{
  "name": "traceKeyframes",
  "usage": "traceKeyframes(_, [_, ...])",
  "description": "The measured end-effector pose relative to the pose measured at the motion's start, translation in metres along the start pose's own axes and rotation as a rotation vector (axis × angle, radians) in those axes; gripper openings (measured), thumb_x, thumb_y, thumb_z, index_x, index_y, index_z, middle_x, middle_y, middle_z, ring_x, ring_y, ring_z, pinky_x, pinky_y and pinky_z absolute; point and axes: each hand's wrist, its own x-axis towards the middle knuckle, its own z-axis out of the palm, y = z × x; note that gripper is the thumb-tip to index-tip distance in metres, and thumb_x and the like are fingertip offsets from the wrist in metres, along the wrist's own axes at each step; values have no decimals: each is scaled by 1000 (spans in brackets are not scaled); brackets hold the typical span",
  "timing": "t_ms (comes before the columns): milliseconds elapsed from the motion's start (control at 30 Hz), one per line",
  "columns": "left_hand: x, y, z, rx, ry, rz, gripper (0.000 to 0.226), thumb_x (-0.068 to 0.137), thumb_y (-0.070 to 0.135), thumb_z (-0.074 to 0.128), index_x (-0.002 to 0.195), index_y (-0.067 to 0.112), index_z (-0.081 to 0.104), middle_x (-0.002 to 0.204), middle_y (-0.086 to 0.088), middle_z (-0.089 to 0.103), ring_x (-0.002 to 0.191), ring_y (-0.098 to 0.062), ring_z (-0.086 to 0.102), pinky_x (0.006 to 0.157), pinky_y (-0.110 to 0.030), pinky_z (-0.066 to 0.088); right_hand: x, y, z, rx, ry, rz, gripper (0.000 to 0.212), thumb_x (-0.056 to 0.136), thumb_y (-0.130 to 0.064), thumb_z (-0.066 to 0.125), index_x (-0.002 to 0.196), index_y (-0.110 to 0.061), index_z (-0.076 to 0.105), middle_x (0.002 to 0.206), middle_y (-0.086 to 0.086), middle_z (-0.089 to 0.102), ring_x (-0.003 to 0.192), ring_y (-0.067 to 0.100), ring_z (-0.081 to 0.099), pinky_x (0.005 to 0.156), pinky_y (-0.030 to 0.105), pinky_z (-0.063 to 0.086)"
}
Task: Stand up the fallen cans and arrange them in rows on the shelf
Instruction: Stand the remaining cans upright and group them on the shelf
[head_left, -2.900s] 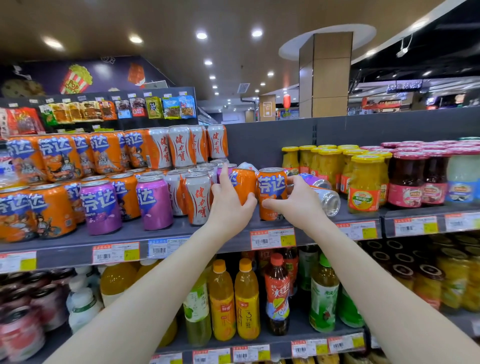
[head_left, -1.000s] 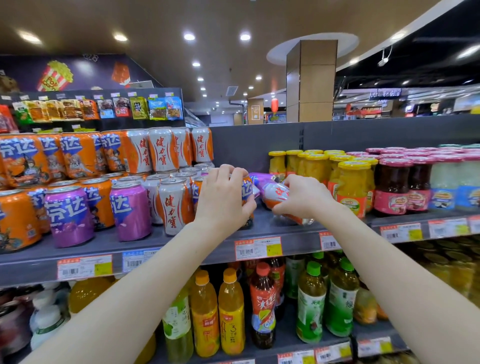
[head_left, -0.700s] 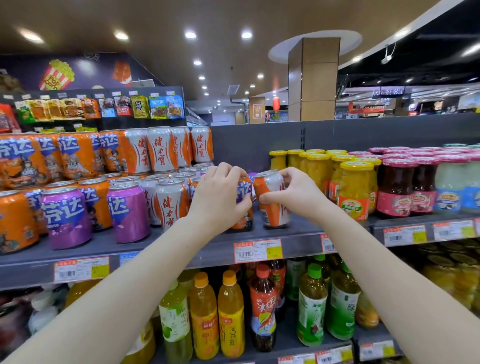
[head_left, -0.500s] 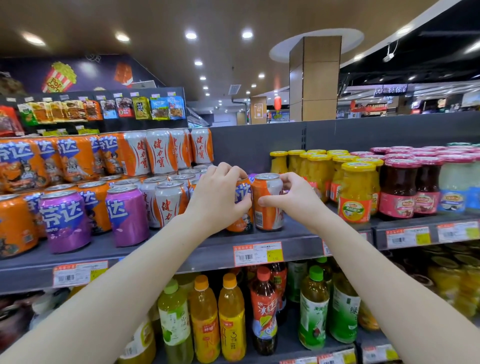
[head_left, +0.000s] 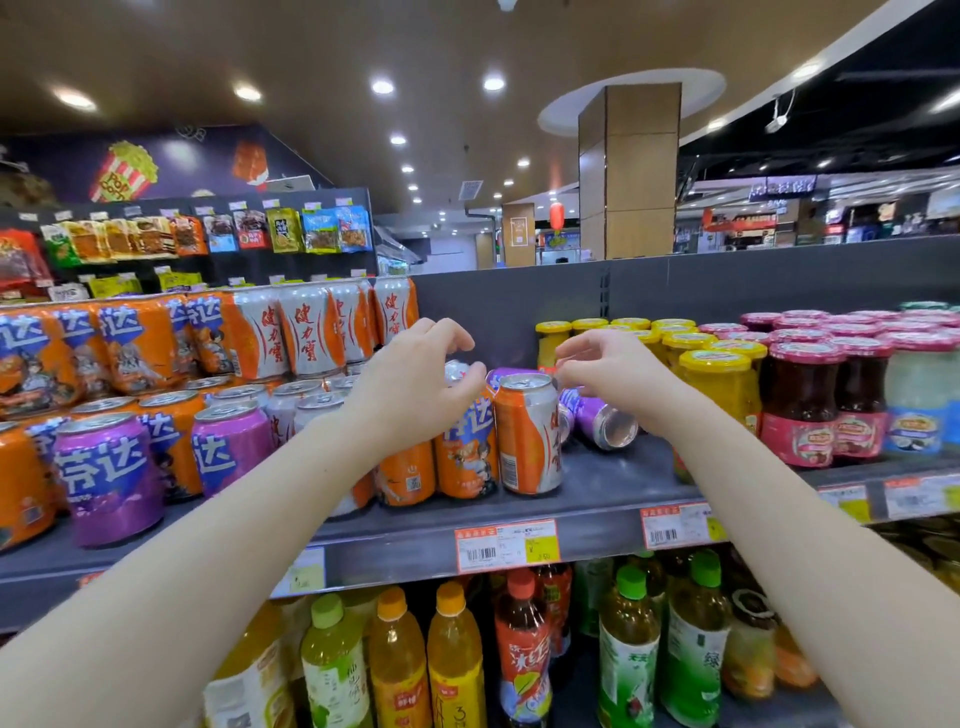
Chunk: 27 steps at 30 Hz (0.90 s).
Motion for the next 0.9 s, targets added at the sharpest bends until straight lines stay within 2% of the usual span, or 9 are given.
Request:
traceKeyframes(100, [12,-3,-7,34,-20,-56,35,95,45,58,123,23,62,114,3,63,105,-15,61,88,-40,55,23,-4,4,-74,-35,32,34,83,-15,76,116,-10,69,100,5,74,86,18,75,83,36,62])
traceKeyframes(300, [40,-18,-16,114,-174,-145,40,94,46,58,127,23,59,120,1,63,104,-15,59,89,-41,56,63,-14,18,-301,-142,109,33,80,-28,83,102,-6,73,91,6,73,83,23,76,71,33,64])
traceKeyframes(500, [73,-29,-18,187,-414,-73,47,95,46,60,135,23,54,126,1,63,109,-16,60,94,-36,54,96,-9,33,-389,-197,188,43,75,-32,85,105,-4,73,91,17,77,84,29,77,77,43,64])
traceKeyframes(633, [89,-39,-18,231,-574,-16,52,95,48,60,141,24,51,132,0,60,115,-18,58,96,-35,52,111,-6,37,-388,-197,188,42,78,-26,85,111,-5,69,94,19,76,73,27,75,67,37,64])
traceKeyframes(700, [97,-45,-16,230,-620,-4,54,96,48,60,143,25,48,134,0,59,117,-19,58,96,-34,51,120,-4,40,-419,-203,153,44,77,-27,85,114,-10,68,100,10,74,81,24,75,69,37,64])
traceKeyframes(767, [104,-51,-13,220,-653,-6,56,95,50,61,144,27,46,136,0,59,115,-19,58,95,-33,52,132,-2,47,-494,-186,92,44,76,-29,84,116,-15,69,107,3,72,91,20,72,78,38,63])
traceKeyframes(900, [115,-59,-9,186,-739,13,66,90,56,65,147,30,44,139,2,57,117,-18,58,96,-32,51,152,2,68,-610,-184,17,47,77,-31,81,121,-18,67,115,2,70,98,19,67,82,33,59])
